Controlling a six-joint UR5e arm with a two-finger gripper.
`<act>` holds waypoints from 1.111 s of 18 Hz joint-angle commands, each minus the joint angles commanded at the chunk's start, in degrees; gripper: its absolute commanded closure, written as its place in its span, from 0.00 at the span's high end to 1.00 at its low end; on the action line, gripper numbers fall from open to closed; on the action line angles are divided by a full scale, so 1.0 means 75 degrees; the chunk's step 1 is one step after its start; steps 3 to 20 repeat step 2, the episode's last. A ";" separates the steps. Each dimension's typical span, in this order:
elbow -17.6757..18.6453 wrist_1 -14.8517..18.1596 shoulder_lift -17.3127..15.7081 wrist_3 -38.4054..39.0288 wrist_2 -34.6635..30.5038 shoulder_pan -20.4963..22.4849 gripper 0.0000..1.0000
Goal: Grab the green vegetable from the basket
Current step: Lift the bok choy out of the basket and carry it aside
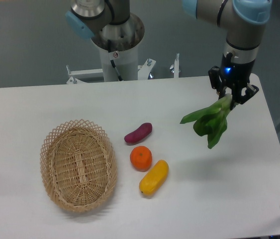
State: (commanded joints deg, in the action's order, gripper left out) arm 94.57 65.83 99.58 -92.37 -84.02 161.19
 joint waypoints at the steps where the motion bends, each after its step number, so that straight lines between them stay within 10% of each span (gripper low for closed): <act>1: 0.0000 -0.0012 0.0000 0.0000 0.0023 0.0000 0.41; 20: 0.0012 0.0000 0.0000 0.0012 0.0093 0.0000 0.41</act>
